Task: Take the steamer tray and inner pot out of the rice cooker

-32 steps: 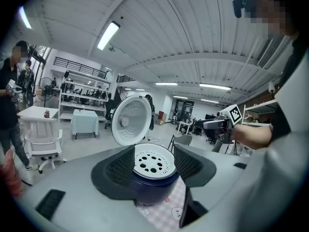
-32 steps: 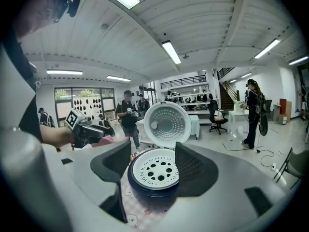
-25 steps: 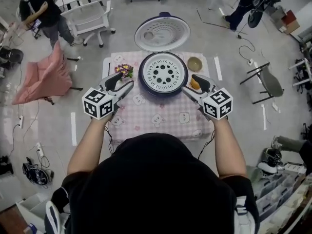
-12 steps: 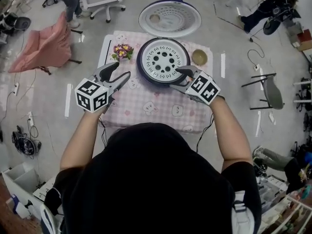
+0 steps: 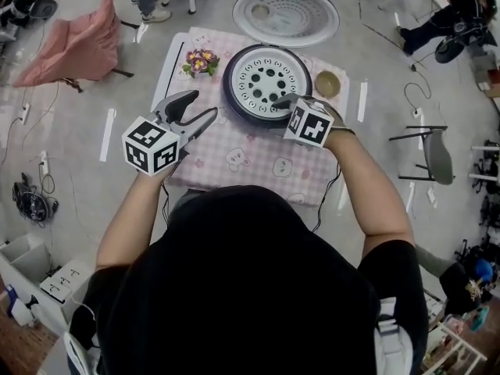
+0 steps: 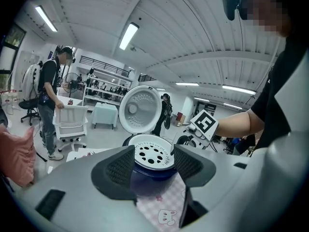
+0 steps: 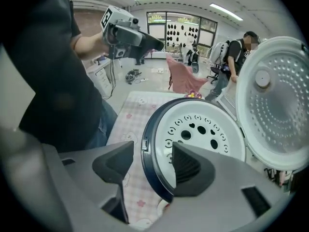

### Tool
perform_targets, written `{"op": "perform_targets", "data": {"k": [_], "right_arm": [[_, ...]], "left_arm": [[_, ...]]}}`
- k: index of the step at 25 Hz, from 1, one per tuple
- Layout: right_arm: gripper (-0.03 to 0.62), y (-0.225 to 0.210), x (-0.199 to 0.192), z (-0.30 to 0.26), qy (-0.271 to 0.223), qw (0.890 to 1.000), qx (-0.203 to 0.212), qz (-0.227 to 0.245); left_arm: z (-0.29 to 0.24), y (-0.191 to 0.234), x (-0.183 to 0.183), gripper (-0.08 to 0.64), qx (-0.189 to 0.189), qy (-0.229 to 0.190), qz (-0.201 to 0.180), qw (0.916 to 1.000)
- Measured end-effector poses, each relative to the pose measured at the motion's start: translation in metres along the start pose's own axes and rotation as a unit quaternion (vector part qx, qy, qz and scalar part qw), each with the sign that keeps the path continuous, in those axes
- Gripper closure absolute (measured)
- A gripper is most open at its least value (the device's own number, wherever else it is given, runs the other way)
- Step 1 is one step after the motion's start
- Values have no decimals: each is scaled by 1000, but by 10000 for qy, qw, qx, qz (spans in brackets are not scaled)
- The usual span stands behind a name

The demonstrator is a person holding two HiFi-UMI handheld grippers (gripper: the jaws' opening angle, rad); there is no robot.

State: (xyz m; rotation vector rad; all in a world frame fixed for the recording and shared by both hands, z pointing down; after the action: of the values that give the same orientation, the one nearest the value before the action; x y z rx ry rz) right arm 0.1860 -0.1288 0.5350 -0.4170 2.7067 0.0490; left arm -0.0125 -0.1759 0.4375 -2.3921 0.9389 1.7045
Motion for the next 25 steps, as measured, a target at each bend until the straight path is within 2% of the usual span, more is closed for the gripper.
{"op": "perform_targets", "data": {"k": [5, 12, 18, 20, 25], "right_arm": [[334, -6, -3, -19, 466, 9977, 264, 406], [353, -2, -10, -42, 886, 9919, 611, 674], [368, 2, -18, -48, 1066, 9876, 828, 803], [400, 1, -17, -46, 1034, 9880, 820, 803], [426, 0, -12, -38, 971, 9888, 746, 854]], "left_arm": [[0, 4, -10, 301, 84, 55, 70, 9999], [0, 0, -23, 301, 77, 11, 265, 9996], [-3, -2, -29, 301, 19, 24, 343, 9994], [-2, -1, -30, 301, 15, 12, 371, 9993], [-1, 2, -34, 301, 18, 48, 413, 9991]]}}
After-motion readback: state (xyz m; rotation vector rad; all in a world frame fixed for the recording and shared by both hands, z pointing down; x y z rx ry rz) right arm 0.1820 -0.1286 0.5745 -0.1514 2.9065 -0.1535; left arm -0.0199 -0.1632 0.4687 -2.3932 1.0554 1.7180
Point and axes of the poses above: the fingertips, and each gripper's own axes: z backward along the fingers, y to its left, x out of its top, the point moved 4 cm from there along z, backward along the fingers, and after that the axes turned 2 degrees about y, right-handed, at the moved point
